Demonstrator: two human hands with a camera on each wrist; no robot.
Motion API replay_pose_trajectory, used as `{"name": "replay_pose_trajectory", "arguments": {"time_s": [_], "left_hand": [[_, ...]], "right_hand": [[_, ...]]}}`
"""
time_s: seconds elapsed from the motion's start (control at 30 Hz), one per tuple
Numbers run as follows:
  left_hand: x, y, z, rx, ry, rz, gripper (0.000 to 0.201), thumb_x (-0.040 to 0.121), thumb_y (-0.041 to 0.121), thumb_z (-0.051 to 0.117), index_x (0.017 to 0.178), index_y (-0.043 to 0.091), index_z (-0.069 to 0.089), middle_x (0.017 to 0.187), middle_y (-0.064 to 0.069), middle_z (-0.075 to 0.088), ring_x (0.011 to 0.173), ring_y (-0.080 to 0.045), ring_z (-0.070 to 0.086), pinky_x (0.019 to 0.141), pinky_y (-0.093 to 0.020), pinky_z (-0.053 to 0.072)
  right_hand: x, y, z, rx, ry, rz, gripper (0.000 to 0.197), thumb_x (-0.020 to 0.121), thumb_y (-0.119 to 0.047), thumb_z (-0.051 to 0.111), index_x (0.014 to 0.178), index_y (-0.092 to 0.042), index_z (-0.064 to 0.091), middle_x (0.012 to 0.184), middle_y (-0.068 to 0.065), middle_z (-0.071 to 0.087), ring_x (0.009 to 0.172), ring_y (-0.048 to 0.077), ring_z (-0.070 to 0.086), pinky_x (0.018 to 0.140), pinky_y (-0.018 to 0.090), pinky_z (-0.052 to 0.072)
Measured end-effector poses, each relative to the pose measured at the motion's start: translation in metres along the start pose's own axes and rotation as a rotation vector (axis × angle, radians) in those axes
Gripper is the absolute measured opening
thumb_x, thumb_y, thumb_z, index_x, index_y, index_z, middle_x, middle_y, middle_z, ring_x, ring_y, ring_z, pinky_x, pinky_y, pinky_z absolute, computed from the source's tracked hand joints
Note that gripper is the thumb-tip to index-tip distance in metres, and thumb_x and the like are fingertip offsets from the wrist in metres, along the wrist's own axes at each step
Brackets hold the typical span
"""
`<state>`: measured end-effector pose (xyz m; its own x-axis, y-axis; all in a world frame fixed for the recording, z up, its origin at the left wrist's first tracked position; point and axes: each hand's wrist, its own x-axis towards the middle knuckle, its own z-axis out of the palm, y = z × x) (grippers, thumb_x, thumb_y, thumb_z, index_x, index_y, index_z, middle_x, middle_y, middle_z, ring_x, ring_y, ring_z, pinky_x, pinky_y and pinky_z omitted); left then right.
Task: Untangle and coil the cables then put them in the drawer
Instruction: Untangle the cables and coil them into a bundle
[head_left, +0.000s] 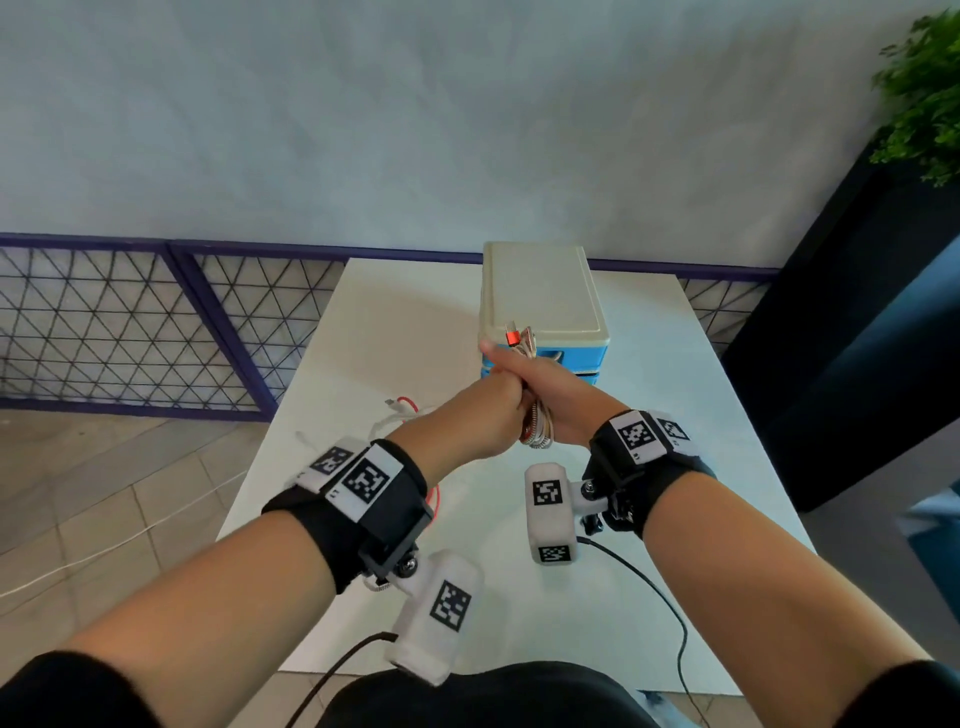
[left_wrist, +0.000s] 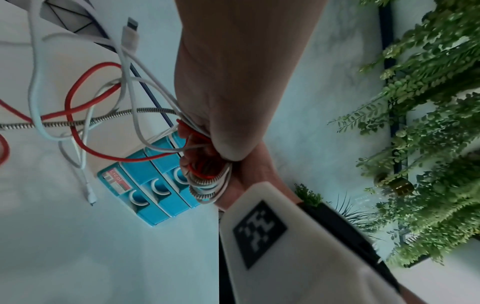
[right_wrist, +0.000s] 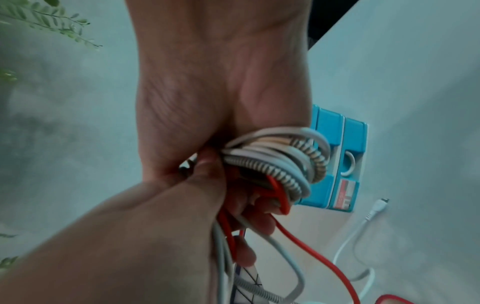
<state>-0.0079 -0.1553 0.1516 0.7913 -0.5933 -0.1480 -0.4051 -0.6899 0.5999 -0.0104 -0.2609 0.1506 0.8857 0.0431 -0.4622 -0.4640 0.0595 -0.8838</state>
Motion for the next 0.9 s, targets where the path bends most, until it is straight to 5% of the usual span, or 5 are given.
{"name": "replay_pose_trajectory", "arguments": {"time_s": [0.1, 0.4, 0.53, 0.67, 0.9], "left_hand": [[-0.003, -0.002, -0.004, 0.074, -0.071, -0.033, 0.028, 0.099, 0.011, 0.033, 0.116, -0.004, 0.05, 0.087, -0.012, 0.055, 0.079, -0.022, 0.053, 0.069, -0.032, 0.044], [-0.006, -0.012, -0.047, 0.041, -0.313, -0.033, 0.023, 0.097, 0.02, 0.044, 0.081, 0.013, 0.059, 0.08, 0.001, 0.065, 0.073, -0.012, 0.059, 0.074, -0.028, 0.045], [-0.012, -0.019, -0.05, -0.087, -0.362, -0.064, 0.006, 0.094, 0.023, 0.053, 0.091, 0.019, 0.056, 0.08, 0.009, 0.067, 0.069, -0.006, 0.061, 0.063, -0.021, 0.042], [-0.015, -0.025, -0.044, -0.105, -0.418, -0.056, 0.015, 0.094, 0.022, 0.052, 0.09, 0.014, 0.065, 0.092, 0.002, 0.073, 0.074, -0.008, 0.06, 0.079, -0.024, 0.05], [-0.012, -0.03, -0.032, -0.036, -0.299, 0.001, 0.023, 0.097, 0.024, 0.05, 0.079, 0.019, 0.064, 0.087, 0.006, 0.071, 0.062, 0.012, 0.054, 0.058, -0.002, 0.038]], "right_hand": [[0.002, 0.001, 0.003, -0.031, 0.093, -0.031, 0.024, 0.086, -0.03, 0.068, 0.077, -0.01, 0.058, 0.073, 0.013, 0.057, 0.064, 0.024, 0.06, 0.065, 0.034, 0.049], [0.006, -0.002, 0.017, -0.333, 0.33, -0.241, 0.039, 0.093, -0.04, 0.057, 0.063, -0.016, 0.049, 0.057, 0.0, 0.055, 0.053, 0.015, 0.055, 0.054, 0.025, 0.042], [0.008, -0.001, 0.023, -0.205, 0.349, -0.285, 0.038, 0.095, -0.041, 0.055, 0.069, -0.014, 0.065, 0.062, -0.006, 0.07, 0.058, 0.007, 0.066, 0.065, 0.026, 0.052], [0.013, -0.002, 0.024, 0.061, 0.337, -0.298, 0.032, 0.095, -0.042, 0.055, 0.092, -0.009, 0.059, 0.091, 0.011, 0.076, 0.089, 0.021, 0.073, 0.09, 0.044, 0.054], [0.011, -0.006, 0.027, 0.526, 0.271, -0.308, 0.028, 0.096, -0.038, 0.055, 0.089, -0.014, 0.043, 0.076, 0.014, 0.072, 0.076, 0.03, 0.073, 0.077, 0.046, 0.058]]}}
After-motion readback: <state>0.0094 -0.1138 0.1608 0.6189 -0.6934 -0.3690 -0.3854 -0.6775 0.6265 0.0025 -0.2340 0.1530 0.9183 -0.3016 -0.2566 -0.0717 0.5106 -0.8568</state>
